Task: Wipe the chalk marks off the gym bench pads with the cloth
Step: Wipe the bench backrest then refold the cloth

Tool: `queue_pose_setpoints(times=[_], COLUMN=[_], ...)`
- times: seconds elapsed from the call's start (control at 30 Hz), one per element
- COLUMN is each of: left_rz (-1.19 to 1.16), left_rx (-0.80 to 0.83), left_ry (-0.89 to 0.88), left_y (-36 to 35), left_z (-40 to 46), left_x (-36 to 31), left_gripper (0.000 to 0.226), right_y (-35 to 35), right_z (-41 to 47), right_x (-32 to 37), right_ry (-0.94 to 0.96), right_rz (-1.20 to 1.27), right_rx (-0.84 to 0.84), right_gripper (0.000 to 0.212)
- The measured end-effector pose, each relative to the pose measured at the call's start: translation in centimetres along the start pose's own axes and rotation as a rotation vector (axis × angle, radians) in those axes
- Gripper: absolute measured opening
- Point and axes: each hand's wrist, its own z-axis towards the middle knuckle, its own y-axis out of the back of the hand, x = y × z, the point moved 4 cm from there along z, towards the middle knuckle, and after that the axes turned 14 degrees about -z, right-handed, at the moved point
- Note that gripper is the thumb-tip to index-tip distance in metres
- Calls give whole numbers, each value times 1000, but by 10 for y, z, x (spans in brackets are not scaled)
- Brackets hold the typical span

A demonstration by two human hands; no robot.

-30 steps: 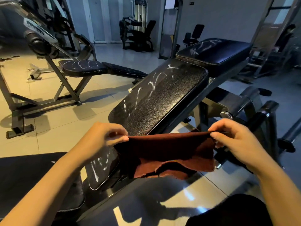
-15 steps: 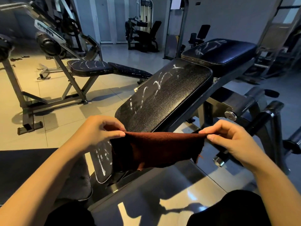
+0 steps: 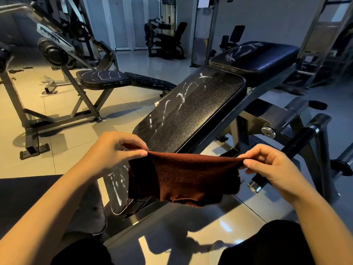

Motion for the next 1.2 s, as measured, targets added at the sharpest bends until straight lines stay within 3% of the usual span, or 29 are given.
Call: queue_pose_setpoints(times=[0.2,0.63,0.87,1.0,1.1,1.2], left_rz=[0,-20,5,67,66,56], left_rx=[15,6,0,2,-12,-17], left_ry=[-10,4,13,22,28,44], left_y=[-4,-4,-2,1,3,4], left_z=[1,-2,-6,-5,-4,-4], left_x=[-1,5,5,7,8,8], left_gripper=[27,27,31,33,34,33], right_y=[2,-6,-12,-14,-12,-10], right_z=[-2,-2,3,1,0,0], right_x=[-5,-11,-15,-2,8,12], right_ry=[-14,-33,-4,42,91,194], right_rz=[-44,180,-100,-125,-132,-267], right_rx=[24,31,94,217,286,215], right_gripper=[15,14,17,13,24,22])
